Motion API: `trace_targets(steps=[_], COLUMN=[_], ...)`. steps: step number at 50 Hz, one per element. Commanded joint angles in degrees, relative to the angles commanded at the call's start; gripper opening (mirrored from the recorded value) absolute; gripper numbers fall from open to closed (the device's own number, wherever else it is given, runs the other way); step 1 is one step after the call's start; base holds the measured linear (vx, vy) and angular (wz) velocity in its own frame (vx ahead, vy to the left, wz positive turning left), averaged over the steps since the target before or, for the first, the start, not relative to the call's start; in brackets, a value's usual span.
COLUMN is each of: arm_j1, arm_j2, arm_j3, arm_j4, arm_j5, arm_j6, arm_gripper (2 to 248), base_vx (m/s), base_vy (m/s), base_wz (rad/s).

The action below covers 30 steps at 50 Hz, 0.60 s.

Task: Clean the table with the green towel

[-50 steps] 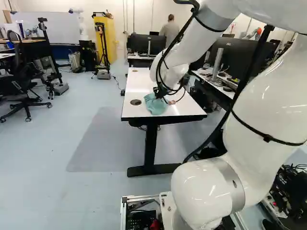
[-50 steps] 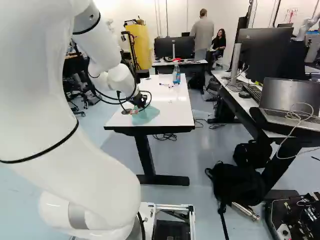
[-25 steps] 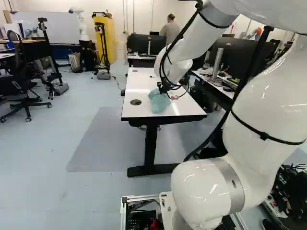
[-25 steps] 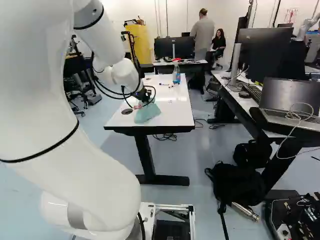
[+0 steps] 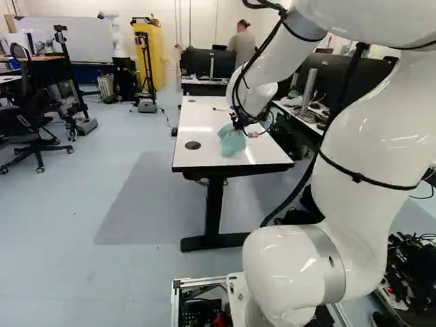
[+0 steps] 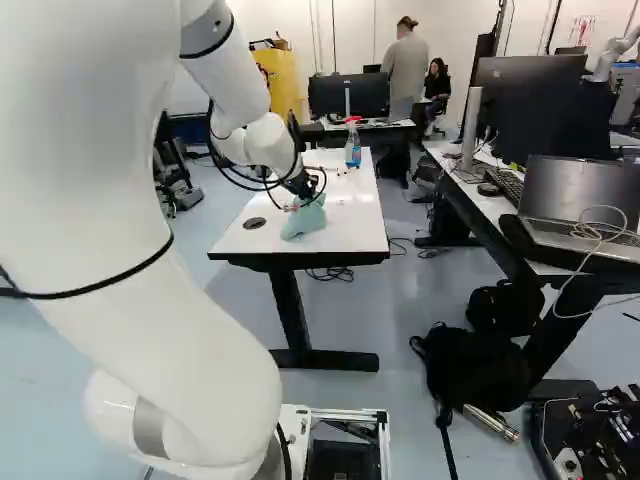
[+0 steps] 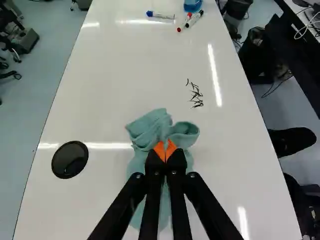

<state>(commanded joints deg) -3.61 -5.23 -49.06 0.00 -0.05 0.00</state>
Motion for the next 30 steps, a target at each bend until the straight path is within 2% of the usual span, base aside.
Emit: trace_targets(steps=[30], arm_j1=[-4.9], arm_j2=[-5.5], arm_j3=[-6.0], arm_j4=[0.0], arm_j5=[0.0], arm_j6=[0.0], arm_gripper=[21], base_vx=[0.000], base_vy=[0.000], base_wz=[0.000])
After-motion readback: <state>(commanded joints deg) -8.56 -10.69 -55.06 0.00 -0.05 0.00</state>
